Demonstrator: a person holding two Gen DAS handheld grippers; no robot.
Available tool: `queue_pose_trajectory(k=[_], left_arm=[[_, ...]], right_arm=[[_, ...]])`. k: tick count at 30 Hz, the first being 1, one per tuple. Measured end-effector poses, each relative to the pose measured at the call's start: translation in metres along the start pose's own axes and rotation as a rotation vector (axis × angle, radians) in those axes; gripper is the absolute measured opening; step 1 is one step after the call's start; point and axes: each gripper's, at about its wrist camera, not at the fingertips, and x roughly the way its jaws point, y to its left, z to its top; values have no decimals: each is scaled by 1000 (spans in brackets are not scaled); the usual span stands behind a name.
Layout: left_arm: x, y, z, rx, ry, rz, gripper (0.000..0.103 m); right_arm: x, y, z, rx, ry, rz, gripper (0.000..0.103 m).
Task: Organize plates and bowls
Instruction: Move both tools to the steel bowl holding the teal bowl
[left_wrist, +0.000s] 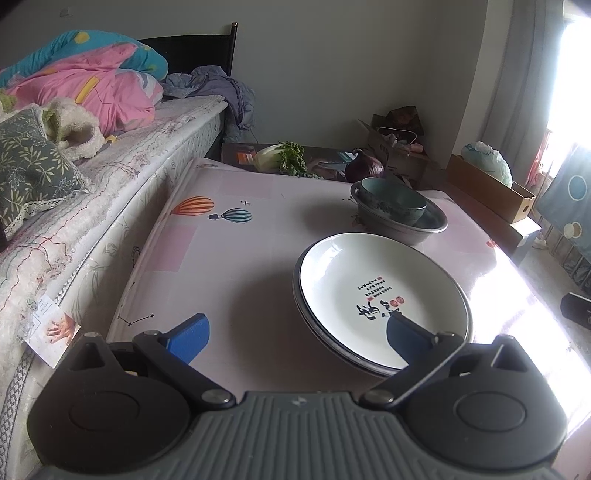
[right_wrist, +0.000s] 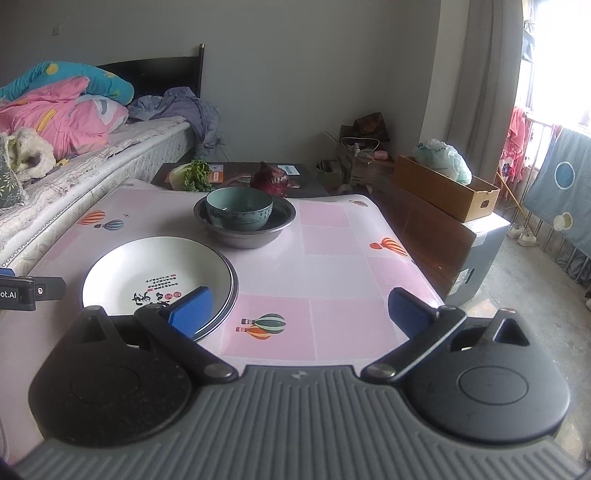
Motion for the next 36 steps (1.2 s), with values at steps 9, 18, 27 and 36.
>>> queue_pose_trajectory(k=[9, 18, 27, 36], left_arm=[[2, 1, 1, -4, 2, -4, 103], [5, 1, 1, -4, 9, -6, 103], [7, 5, 4, -5, 10, 10, 103], [4, 2, 9, 26, -8, 24, 103]], right_arm=[[7, -4, -1, 50, 26, 6, 102], [15, -3, -1, 61, 42, -5, 102], [19, -4, 1, 65, 42, 16, 102], [23, 1, 4, 35, 37, 49, 102]])
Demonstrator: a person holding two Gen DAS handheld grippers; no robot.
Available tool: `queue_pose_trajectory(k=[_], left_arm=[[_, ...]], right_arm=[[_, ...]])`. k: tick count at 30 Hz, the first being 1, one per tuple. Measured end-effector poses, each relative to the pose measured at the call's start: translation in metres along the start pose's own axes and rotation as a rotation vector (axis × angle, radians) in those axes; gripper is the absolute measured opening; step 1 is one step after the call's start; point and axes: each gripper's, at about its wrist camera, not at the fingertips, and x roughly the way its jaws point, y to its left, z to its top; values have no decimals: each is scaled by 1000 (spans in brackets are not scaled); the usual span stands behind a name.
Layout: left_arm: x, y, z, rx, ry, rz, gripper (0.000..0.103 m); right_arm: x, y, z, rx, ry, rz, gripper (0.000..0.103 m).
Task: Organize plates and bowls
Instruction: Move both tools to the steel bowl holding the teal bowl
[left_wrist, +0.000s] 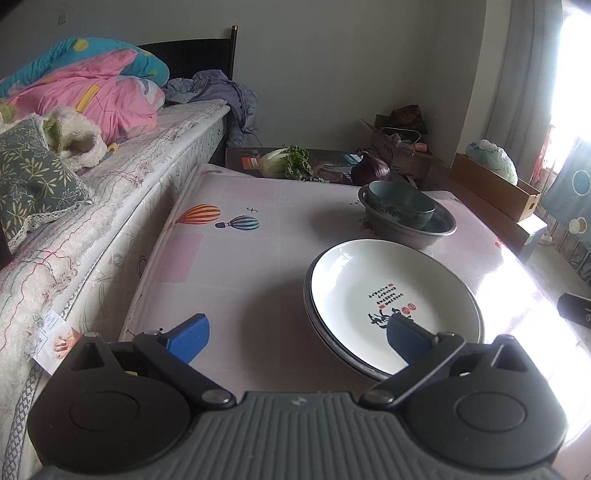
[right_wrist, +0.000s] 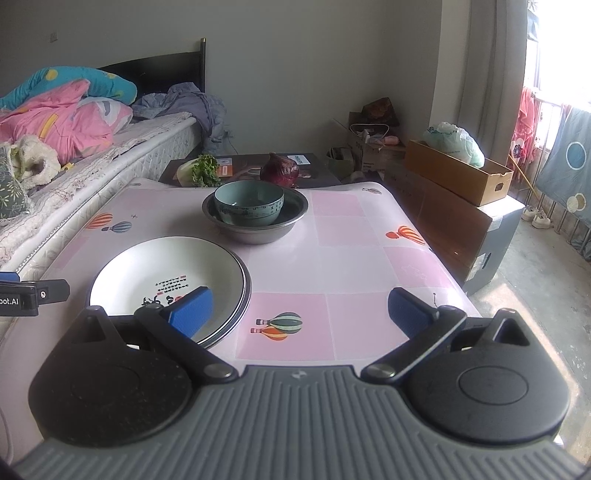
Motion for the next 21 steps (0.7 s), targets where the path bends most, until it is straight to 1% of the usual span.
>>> queue_pose_trajectory(k=[6, 10, 13, 17, 21], left_arm=[[3, -6, 12, 18, -3, 15, 103], [11, -10, 22, 48, 6, 36, 103], [21, -9, 34, 49, 24, 14, 103], [31, -4, 54, 24, 7, -20, 103], [47, -6, 81, 52, 7, -10, 103]], right_arm=[[10, -2, 6, 2, -2, 30, 102], [19, -7, 12, 13, -12, 57, 102], [27, -10, 23, 8, -23, 71, 102], [40, -13, 39, 20, -29, 72, 102], [58, -20, 55, 48, -21, 113, 102]])
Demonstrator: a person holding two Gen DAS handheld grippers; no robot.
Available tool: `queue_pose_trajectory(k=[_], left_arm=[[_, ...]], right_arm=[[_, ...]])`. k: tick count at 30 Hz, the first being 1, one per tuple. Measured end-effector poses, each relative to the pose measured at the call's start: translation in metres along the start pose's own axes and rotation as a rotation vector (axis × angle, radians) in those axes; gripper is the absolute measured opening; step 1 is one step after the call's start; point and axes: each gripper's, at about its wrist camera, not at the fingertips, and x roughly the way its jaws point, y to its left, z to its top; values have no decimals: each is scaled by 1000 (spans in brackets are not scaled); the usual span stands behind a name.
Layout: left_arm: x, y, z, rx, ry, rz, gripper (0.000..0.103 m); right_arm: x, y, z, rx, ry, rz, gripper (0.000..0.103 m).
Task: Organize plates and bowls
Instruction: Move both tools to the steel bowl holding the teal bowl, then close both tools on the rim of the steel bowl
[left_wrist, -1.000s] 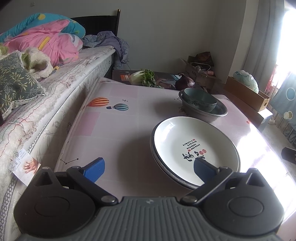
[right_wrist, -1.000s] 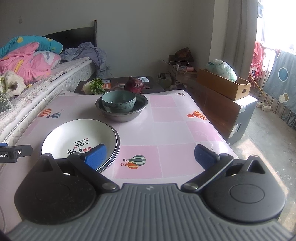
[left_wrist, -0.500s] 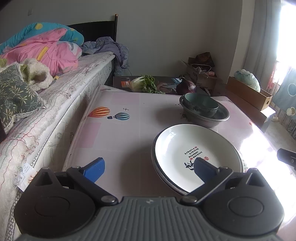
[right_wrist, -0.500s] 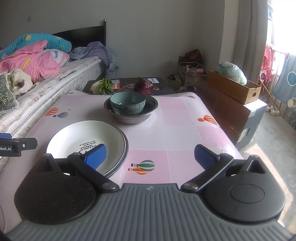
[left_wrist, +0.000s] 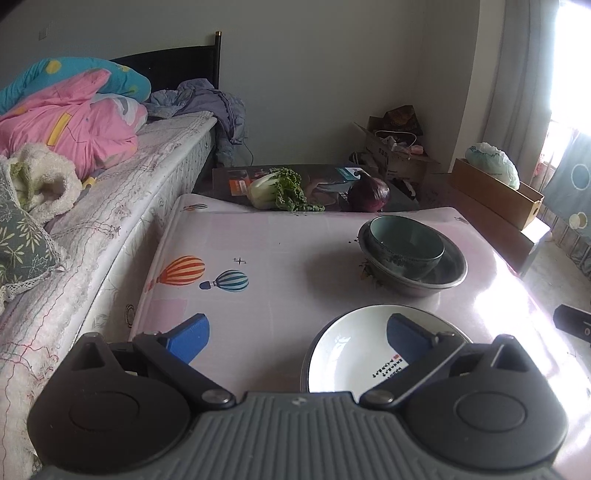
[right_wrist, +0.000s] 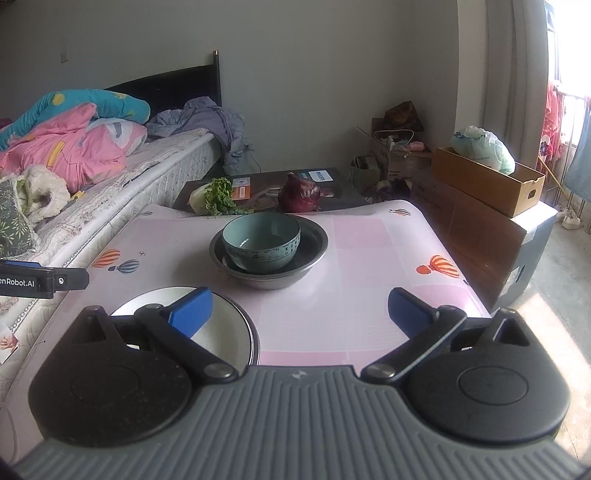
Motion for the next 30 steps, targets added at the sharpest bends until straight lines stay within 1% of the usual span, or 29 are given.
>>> queue_pose_trajectory(k=[2, 4, 7, 11, 13, 16, 17, 18, 19, 20, 21, 22, 23, 26, 27, 29, 30], left_arm=[[9, 0, 12, 8, 2, -1, 103], [19, 0, 23, 20, -13, -30, 103], [39, 2, 38, 3, 9, -55, 103], [66, 1, 55, 10, 17, -49, 102], [83, -2, 65, 25, 36, -65, 100], [108, -8, 78, 46, 78, -97, 93], [118, -12, 82, 55, 98, -104, 89], [128, -15, 86, 64, 117, -106, 82], [137, -18, 88, 75, 134, -109, 79], [145, -20, 91, 82, 151, -111, 73], [152, -22, 92, 83, 167, -118, 69], [161, -24, 94, 76, 190, -130, 67], [169, -24, 96, 62, 216, -145, 63], [186, -24, 99, 24, 266, -184, 62], [191, -25, 100, 18, 282, -190, 62], [200, -28, 100, 18, 312, -181, 62], [204, -29, 100, 23, 324, -176, 62]], right_arm=[[11, -8, 9, 26, 7, 34, 102], [25, -17, 17, 60, 19, 66, 102], [48, -30, 29, 108, 58, 91, 102], [85, -48, 44, 154, 108, 119, 102], [105, -54, 51, 166, 134, 133, 101], [136, -62, 60, 192, 173, 145, 100], [146, -64, 63, 202, 183, 153, 99], [156, -66, 65, 214, 196, 155, 96], [167, -68, 67, 226, 214, 161, 92], [176, -70, 68, 236, 228, 166, 89], [186, -72, 68, 250, 246, 165, 85], [195, -73, 69, 256, 260, 166, 81], [202, -74, 69, 261, 271, 170, 80], [219, -76, 69, 279, 293, 184, 76], [224, -76, 68, 278, 298, 187, 73], [232, -75, 67, 276, 311, 186, 70], [237, -75, 66, 274, 318, 188, 66]])
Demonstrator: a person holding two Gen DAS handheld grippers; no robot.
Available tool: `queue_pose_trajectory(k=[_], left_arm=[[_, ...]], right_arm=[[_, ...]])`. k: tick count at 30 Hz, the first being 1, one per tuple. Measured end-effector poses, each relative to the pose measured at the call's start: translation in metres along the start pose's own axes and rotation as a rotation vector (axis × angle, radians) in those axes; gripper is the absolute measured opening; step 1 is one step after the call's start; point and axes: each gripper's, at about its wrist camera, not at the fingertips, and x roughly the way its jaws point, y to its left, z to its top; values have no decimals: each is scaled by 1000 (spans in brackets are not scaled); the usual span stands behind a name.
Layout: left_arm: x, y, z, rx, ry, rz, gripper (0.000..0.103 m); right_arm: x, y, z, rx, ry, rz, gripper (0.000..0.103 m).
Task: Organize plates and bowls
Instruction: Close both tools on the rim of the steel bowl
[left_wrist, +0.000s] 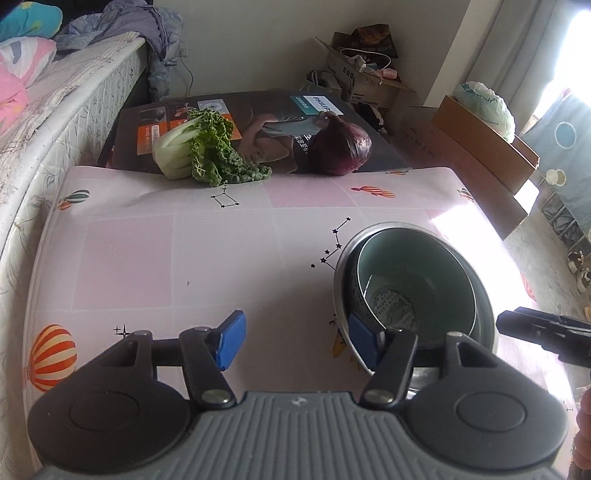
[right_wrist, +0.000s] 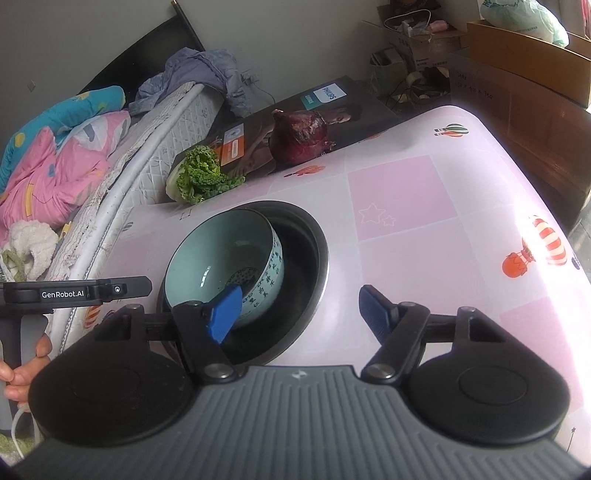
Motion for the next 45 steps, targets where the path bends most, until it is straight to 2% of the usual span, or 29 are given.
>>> queue_pose_trajectory(k=[2, 4, 7, 9, 10, 13, 17, 28, 32, 35, 39, 45], left_arm=[[7, -2, 2, 7, 15, 18, 62], [11, -3, 4, 10, 15, 19, 63], [16, -6, 10, 18, 21, 23, 61], [18, -9, 12, 25, 27, 21, 56], [20, -11, 13, 27, 31, 19, 55], [21, -14, 15, 27, 32, 10, 45], [24, -19, 14, 34, 29, 12, 38], [53, -16, 16, 3, 122, -31, 36], [55, -23, 12, 6, 150, -84, 14], [54, -36, 9, 68, 145, -39, 16], [55, -41, 9, 101, 133, -9, 18], [57, -44, 11, 129, 120, 0, 19]], right_arm=[[8, -1, 0, -2, 14, -4, 61], [14, -2, 0, -6, 25, -7, 52], [23, -6, 0, -2, 42, -6, 45], [27, -8, 0, 0, 51, -5, 41], [29, -9, 1, 3, 54, -1, 36], [33, -12, 1, 17, 63, 11, 31], [38, -15, 1, 46, 75, 34, 30], [45, -18, 4, 59, 79, 37, 26], [46, -19, 3, 60, 85, 48, 24], [44, -17, 4, 43, 81, 40, 23], [47, -19, 7, 48, 83, 30, 23], [60, -22, 8, 57, 90, 20, 22]])
